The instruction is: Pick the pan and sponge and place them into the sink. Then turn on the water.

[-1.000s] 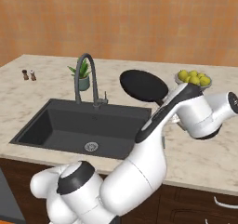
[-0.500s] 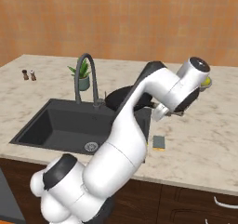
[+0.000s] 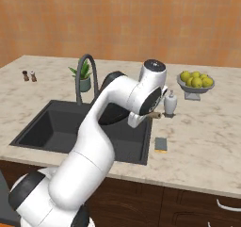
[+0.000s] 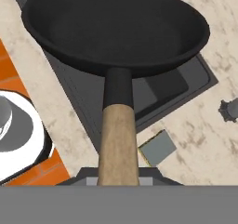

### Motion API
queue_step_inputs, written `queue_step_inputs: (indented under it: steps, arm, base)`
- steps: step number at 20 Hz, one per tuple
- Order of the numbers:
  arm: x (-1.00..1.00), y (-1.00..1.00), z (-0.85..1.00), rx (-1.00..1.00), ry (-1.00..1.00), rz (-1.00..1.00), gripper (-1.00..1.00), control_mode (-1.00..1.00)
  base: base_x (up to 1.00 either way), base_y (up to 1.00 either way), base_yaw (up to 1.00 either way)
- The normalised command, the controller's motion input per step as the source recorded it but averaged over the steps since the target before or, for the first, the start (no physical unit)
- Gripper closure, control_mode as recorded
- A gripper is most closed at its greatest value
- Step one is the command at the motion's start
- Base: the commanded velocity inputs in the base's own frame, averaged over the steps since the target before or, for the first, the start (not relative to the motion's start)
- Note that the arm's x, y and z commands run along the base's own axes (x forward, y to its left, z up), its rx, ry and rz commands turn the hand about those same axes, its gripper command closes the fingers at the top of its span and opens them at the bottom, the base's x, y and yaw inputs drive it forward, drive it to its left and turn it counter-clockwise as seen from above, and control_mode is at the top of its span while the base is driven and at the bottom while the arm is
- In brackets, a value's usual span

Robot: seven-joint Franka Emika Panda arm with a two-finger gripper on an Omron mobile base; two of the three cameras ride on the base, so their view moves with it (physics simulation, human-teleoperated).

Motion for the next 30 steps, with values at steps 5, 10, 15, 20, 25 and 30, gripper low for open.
queue_step_inputs:
  steps: [5,10,15,20,25,30]
  arm:
    - [0.06,0.25,-0.32,0.00,0.00,0.00,1.00,-1.00]
    - [0.25,0.24,-0.35,0.00,0.00,0.07,1.00,-1.00]
    - [0.25,0.06,-0.47,0.00,0.09,0.09,1.00,-1.00]
    - [0.13,0.04,-0.54,0.04,0.10,0.17,1.00,-1.00]
    - [0.01,0.15,-0.34,0.17,0.05,0.23,1.00,-1.00]
    - [0.18,0.44,-0.26,0.11,0.12,0.10,1.00,-1.00]
  base:
    - [0.00,0.00,0.00]
    - [0.00,0.00,0.00]
    - [0.00,0.00,0.00]
    - [0.00,0.00,0.00]
    - [0.00,0.00,0.00]
    - [0.00,0.00,0.00]
